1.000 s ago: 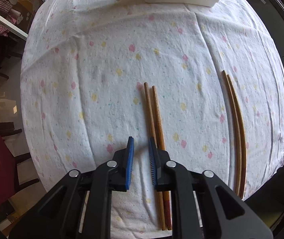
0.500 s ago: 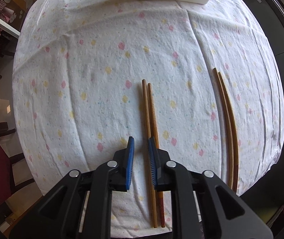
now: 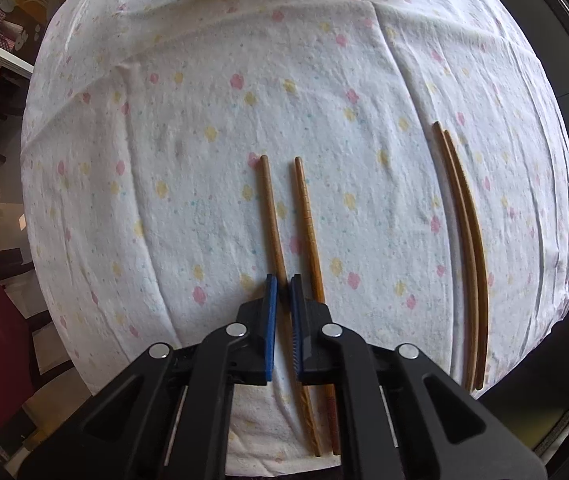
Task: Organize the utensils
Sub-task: 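Lower both tools to the remaining wooden chopsticks on the cloth, then close the left gripper on a chopstick while the right gripper closes on another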
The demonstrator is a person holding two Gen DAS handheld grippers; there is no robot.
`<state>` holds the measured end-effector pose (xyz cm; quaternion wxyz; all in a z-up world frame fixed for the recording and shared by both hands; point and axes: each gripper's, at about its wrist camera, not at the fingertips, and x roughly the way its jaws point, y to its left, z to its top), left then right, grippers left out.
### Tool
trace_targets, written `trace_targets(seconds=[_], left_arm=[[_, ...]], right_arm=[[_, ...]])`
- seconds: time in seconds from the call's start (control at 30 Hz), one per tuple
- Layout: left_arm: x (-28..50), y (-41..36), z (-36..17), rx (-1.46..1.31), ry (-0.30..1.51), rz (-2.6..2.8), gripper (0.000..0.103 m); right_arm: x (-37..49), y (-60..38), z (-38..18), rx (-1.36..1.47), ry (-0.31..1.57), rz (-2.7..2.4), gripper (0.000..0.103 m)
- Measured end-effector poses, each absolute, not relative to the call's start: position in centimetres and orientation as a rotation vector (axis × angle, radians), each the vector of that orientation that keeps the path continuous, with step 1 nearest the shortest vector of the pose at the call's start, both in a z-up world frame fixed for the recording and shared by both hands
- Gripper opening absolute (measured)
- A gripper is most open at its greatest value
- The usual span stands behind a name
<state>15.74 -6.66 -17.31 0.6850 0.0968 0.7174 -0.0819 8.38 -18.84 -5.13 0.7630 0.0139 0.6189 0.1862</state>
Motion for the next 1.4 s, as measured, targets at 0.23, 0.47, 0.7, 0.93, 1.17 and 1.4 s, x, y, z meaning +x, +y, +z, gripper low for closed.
trace_targets(seconds=[0.23, 0.47, 0.7, 0.93, 1.17, 1.4], left_arm=[[15.8, -5.2, -17.1, 0.212, 1.585, -0.192, 0.006], [16.6, -4.1, -16.6, 0.201, 1.574, -0.203, 0.006], [16.8, -3.8, -16.2, 0.206, 1.561, -0.227, 0.006], [15.4, -3.4, -15.2, 0.207, 1.550, -0.245, 0.006], [14.7, -3.9, -13.8, 0.198, 1.521, -0.275, 0.006], [14.2, -4.5, -10.5, 0.190, 1.460, -0.297, 0.006]], right_arm=[[11.1, -16.1, -10.0, -0.041, 1.493, 0.373, 0.029], [12.2, -13.8, -11.4, -0.106, 1.533, 0.348, 0.020], [12.7, -12.3, -12.2, -0.133, 1.577, 0.326, 0.014], [13.7, -10.6, -12.9, -0.151, 1.612, 0.289, 0.013], [13.2, -11.6, -12.4, -0.120, 1.562, 0.275, 0.007], [11.0, -15.9, -8.7, 0.061, 1.417, 0.358, 0.007]])
